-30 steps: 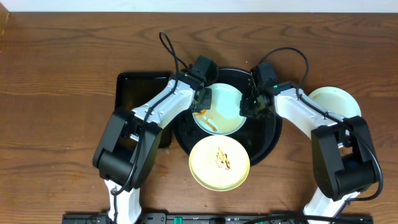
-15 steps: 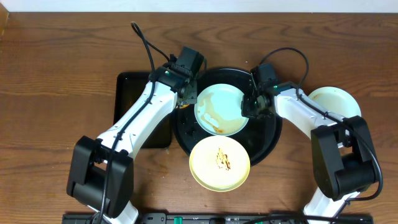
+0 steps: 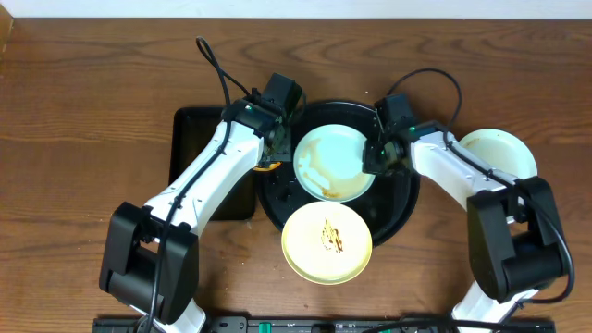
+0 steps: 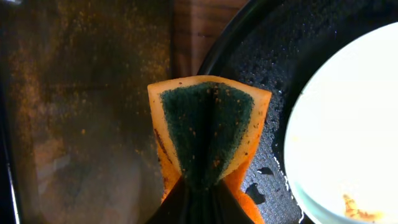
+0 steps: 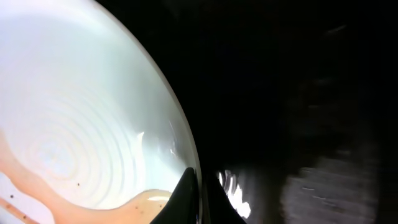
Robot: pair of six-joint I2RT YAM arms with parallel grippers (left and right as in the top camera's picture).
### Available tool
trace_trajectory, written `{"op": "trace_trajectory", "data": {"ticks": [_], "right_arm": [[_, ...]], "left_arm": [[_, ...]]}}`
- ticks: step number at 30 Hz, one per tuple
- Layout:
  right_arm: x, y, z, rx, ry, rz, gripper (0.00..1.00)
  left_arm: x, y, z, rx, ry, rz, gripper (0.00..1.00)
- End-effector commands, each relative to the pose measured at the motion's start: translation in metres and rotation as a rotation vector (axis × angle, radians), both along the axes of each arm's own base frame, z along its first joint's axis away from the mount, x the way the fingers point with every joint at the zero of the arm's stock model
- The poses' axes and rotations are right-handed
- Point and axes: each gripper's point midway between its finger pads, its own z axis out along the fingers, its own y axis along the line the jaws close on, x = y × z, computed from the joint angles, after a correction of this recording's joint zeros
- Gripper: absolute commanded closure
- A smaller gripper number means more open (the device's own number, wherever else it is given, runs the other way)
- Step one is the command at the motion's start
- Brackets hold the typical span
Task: Clean dirty plates on tray and stack at the side
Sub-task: 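Pull the pale green plate rightward with the right gripper, sponge withdrawn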
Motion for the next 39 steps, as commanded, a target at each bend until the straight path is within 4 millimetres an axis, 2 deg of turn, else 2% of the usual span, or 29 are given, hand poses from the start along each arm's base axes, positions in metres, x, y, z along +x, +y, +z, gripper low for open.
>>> {"op": "trace_trajectory", "data": {"ticks": [1,2,7,12,14,16,18,20,22,25,28,31,34,39], "right_arm": [[0.022,-0.030,0.052,-0.115,-0.186,0.013,0.99],[0.026,-0.037,0.070,-0.152,-0.239,0.025,0.99],[0.029,-0.058,0.120,-0.297,-0.386,0.091,0.99],[0.029,-0.090,0.156,-0.524,-0.465,0.118,0.99],[0.028,-0.093,0.163,-0.593,-0.476,0.128,0.99],[0.026,-0.090,0.168,-0.657,-0.488,0.150,0.99],[0.023,-0.073,0.175,-0.719,-0.521,0.197,0.99],[0.021,-0.064,0.181,-0.761,-0.545,0.214,0.99],[0.017,-0.042,0.194,-0.844,-0.601,0.268,0.99],[0.014,-0.033,0.214,-0.928,-0.675,0.226,0.99],[0.016,-0.028,0.210,-0.857,-0.686,0.203,0.99],[0.016,-0.030,0.188,-0.692,-0.628,0.159,0.98],[0.016,-0.039,0.171,-0.567,-0.561,0.106,0.97],[0.017,-0.062,0.148,-0.366,-0.445,0.013,0.87]], "left_arm": [[-0.001,-0.001,0.003,-0.012,-0.006,0.007,0.88],[-0.001,-0.001,0.003,-0.012,-0.006,0.007,0.88],[-0.001,-0.001,0.003,-0.013,-0.008,0.007,0.87],[-0.001,-0.001,0.003,-0.013,-0.009,0.007,0.86],[-0.001,-0.001,0.003,-0.013,-0.008,0.007,0.86],[-0.001,-0.001,0.003,-0.013,-0.008,0.007,0.85],[-0.001,-0.001,0.003,-0.013,-0.009,0.007,0.85],[-0.001,-0.001,0.003,-0.013,-0.009,0.007,0.85],[-0.001,-0.001,0.003,-0.013,-0.009,0.007,0.85],[-0.001,-0.001,0.003,-0.013,-0.009,0.007,0.85],[-0.001,-0.001,0.003,-0.013,-0.009,0.007,0.85],[-0.001,-0.001,0.003,-0.013,-0.009,0.007,0.85],[-0.001,-0.001,0.003,-0.013,-0.009,0.007,0.84],[-0.001,-0.001,0.003,-0.013,-0.009,0.007,0.84]]}}
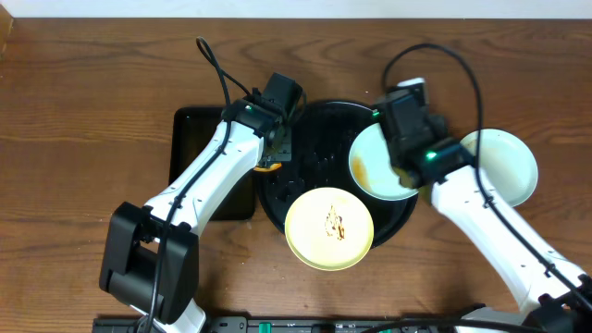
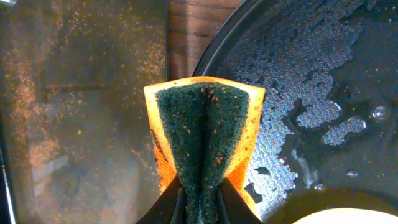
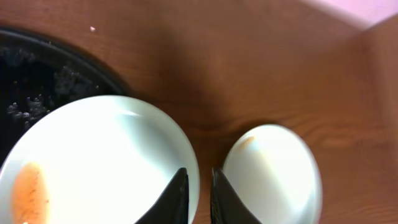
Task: Clean dirty plates on tray and stack at the side
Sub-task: 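Pull the pale green plate rightward with the right gripper, sponge withdrawn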
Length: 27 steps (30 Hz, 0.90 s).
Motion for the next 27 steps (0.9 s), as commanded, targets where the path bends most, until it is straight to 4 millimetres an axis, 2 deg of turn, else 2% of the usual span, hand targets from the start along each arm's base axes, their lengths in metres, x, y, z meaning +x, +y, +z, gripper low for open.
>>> {"op": "trace_trajectory", "data": {"ticks": [1,4,6,8,10,15,17,20,27], "right_arm": [[0.001,-0.006,-0.010,0.269,0.055,-0.046,0.85],[-0.004,-0.017,-0.021,0.429,0.135,-0.056,0.78],[-0.008,-0.031,-0.027,0.454,0.161,-0.095,0.76],[-0.014,-0.056,-0.037,0.462,0.180,-0.169,0.73],[-0.018,-0.064,-0.044,0.492,0.199,-0.192,0.72],[-0.025,-0.066,-0.065,0.532,0.246,-0.194,0.69],[-0.029,-0.063,-0.079,0.545,0.280,-0.192,0.70],[-0.029,-0.056,-0.090,0.578,0.312,-0.179,0.69],[-0.028,-0.056,-0.118,0.575,0.378,-0.199,0.71]], "left_arm": [[-0.001,0.001,0.003,-0.005,-0.008,0.009,0.84],[-0.001,0.001,0.003,-0.005,-0.008,0.009,0.84],[-0.001,0.001,0.003,-0.005,-0.008,0.009,0.85],[-0.001,0.001,0.003,-0.004,-0.008,0.009,0.84],[-0.001,0.001,0.003,-0.004,-0.008,0.009,0.84],[-0.001,0.001,0.003,-0.004,-0.008,0.009,0.84],[-0.001,0.001,0.003,-0.004,-0.008,0.009,0.85],[-0.001,0.001,0.003,-0.004,-0.008,0.009,0.84],[-0.001,0.001,0.003,-0.005,-0.008,0.009,0.85]]}}
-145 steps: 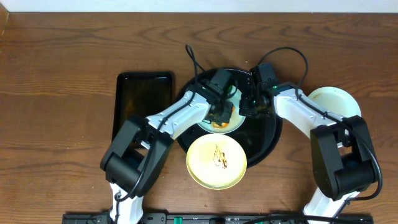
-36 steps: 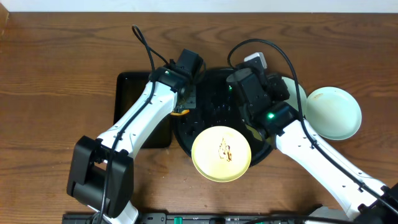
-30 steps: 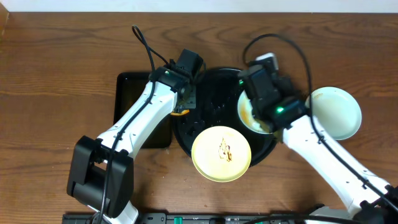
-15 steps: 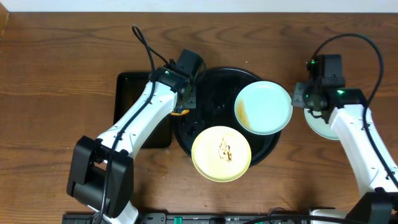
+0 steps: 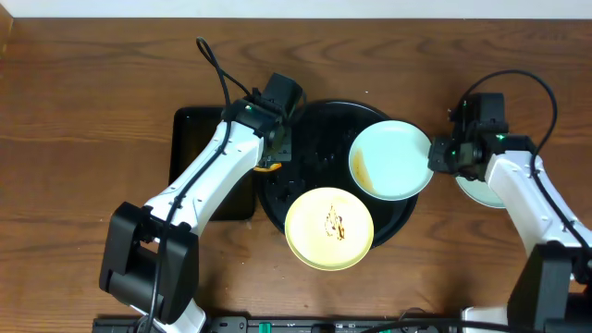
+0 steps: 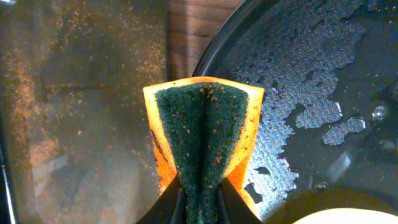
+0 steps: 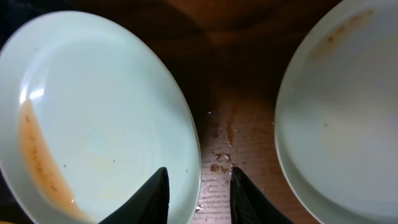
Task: Clean dirty plates on tray and stack at the side
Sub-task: 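Pull the pale green plate rightward with the right gripper, sponge withdrawn, then lift the pale green plate and stack it on the plate at right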
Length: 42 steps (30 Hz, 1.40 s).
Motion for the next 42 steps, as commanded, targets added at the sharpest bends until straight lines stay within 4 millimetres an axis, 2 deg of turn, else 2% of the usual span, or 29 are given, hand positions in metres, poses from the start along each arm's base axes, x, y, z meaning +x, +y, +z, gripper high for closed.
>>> {"op": "trace_trajectory", "data": {"ticks": [1,5,10,15,18,20,23,26,34,39,42], "right_arm": [[-0.003,0.003,-0.019,0.025,0.047,0.006,0.71],[-0.002,0.011,-0.034,0.066,0.077,0.019,0.74],[-0.001,0.014,-0.040,0.083,0.089,0.024,0.98],[0.001,0.016,-0.038,0.094,0.079,0.028,0.99],[0.004,0.017,-0.031,0.100,0.051,0.032,0.99],[0.010,0.017,-0.016,0.098,0.001,0.037,0.99],[0.018,0.017,0.019,0.071,-0.111,0.093,0.99],[0.019,0.008,0.053,-0.017,-0.212,0.104,0.99],[0.019,-0.008,0.100,-0.355,-0.340,0.081,0.99],[0.018,0.017,0.116,-0.540,-0.396,0.156,0.99],[0.013,0.035,0.136,-0.714,-0.456,0.178,0.99]], "left_arm": [[-0.001,0.001,0.003,-0.005,-0.008,0.009,0.85],[-0.001,0.001,0.003,-0.005,-0.008,0.009,0.85],[-0.001,0.001,0.003,-0.005,-0.008,0.009,0.85],[-0.001,0.001,0.003,-0.005,-0.008,0.010,0.84],[-0.001,0.001,0.003,-0.005,-0.008,0.009,0.85],[-0.001,0.001,0.003,-0.005,-0.008,0.010,0.85],[-0.001,0.001,0.003,-0.005,-0.008,0.010,0.84],[-0.001,0.001,0.003,-0.005,-0.009,0.010,0.84],[0.000,0.000,0.003,-0.007,-0.011,0.009,0.84],[0.000,0.000,0.003,-0.007,-0.011,0.009,0.84],[0.000,0.000,0.003,-0.006,-0.011,0.009,0.84]]}}
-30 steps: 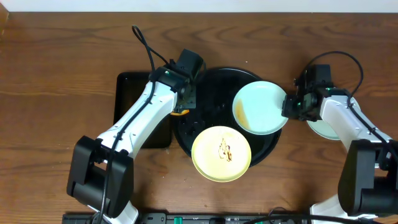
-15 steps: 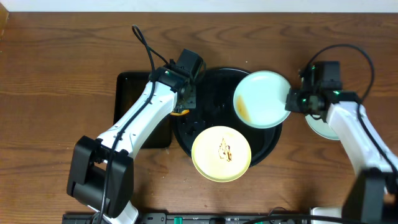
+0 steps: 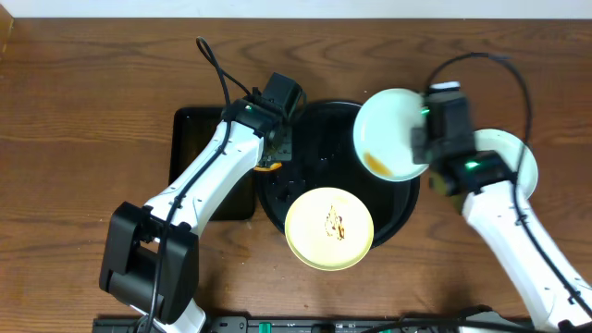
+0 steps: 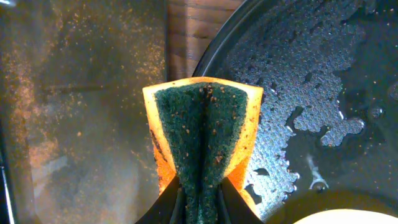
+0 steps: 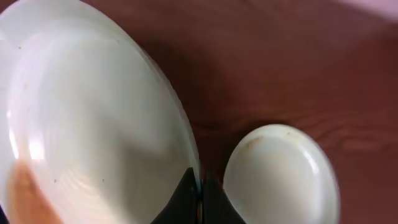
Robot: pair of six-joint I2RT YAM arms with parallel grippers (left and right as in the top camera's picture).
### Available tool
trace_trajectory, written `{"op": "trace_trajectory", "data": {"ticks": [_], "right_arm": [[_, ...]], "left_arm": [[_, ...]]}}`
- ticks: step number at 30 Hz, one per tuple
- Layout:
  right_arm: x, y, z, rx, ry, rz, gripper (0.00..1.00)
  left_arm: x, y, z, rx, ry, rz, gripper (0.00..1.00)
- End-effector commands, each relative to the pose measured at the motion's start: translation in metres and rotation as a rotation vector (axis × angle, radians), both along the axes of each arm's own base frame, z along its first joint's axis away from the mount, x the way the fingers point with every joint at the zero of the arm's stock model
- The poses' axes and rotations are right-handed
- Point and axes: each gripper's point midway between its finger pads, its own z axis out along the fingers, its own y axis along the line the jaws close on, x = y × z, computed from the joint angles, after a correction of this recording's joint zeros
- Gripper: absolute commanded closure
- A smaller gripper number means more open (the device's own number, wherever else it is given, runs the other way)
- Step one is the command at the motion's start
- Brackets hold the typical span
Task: Clean dirty plates on tray and stack at the side
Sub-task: 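Lift the pale green plate and stack it on the plate at right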
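My right gripper [image 3: 418,148] [image 5: 200,186] is shut on the rim of a pale green plate [image 3: 388,134] [image 5: 93,124]. The plate carries an orange smear and is held tilted over the right edge of the round black tray [image 3: 314,153]. A yellow plate [image 3: 328,229] with a brown stain lies at the tray's front. Another pale plate [image 3: 513,150] [image 5: 280,174] sits on the table to the right. My left gripper [image 3: 273,153] [image 4: 199,190] is shut on a folded orange and green sponge [image 4: 202,130] at the tray's left edge.
A rectangular black tray [image 3: 196,139] [image 4: 81,124], speckled with crumbs, lies left of the round one. The round tray's floor [image 4: 305,93] is wet with droplets. Bare wooden table [image 3: 83,120] surrounds both trays.
My right gripper stood open around the pale green plate's rim while the plate lay on the tray's right edge. Now it is shut on the rim and the plate is raised and tilted. Left arm unchanged.
At first the pale green plate sat mid-tray with my right gripper on its rim and the sponge beside it. Then the plate was at the tray's right side. Then the gripper was open around its rim there. Now the plate is gripped again and held up.
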Motion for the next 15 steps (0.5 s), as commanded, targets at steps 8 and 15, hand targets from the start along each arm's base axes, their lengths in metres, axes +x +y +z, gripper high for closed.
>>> {"op": "trace_trajectory", "data": {"ticks": [8,15], "right_arm": [[-0.018,0.043,0.067,-0.421,-0.252,0.011,0.99],[-0.017,0.038,0.069,-0.425,-0.258,-0.009,0.99]], "left_arm": [[-0.002,0.001,0.003,-0.004,-0.006,0.009,0.84],[-0.002,0.001,0.003,-0.004,-0.006,0.009,0.84]]}}
